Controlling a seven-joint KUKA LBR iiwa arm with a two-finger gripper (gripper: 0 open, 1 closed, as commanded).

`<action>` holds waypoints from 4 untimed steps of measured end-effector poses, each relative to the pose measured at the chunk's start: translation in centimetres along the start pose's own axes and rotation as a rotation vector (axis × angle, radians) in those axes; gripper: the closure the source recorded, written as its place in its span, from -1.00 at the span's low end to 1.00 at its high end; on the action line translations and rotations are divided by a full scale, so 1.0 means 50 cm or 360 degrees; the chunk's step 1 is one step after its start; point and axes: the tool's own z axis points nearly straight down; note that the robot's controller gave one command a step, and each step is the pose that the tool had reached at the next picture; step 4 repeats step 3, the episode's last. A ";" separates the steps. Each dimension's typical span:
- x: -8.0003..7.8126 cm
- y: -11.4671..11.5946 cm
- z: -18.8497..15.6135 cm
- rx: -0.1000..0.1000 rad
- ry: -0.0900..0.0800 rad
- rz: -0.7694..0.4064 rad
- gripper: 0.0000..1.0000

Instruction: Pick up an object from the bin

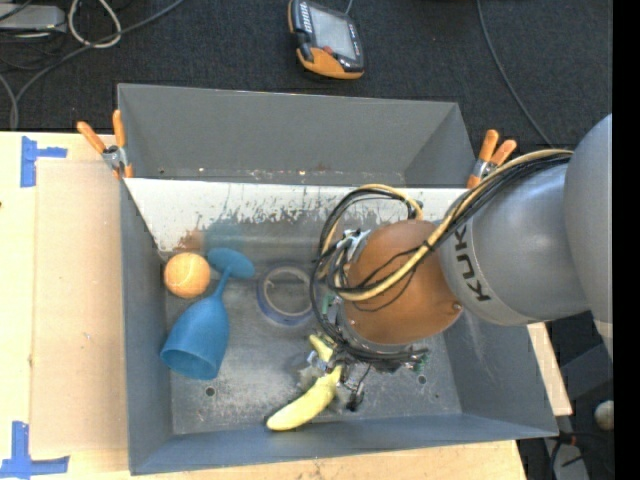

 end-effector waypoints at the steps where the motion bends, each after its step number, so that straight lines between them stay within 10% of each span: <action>1: 0.000 0.000 0.000 0.0000 0.0000 -0.0001 1.00; 4: -0.001 0.001 -0.056 0.0000 -0.0002 0.0004 1.00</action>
Offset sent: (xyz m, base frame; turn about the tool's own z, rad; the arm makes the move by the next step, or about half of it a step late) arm 0.0000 0.0002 0.0268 -0.0005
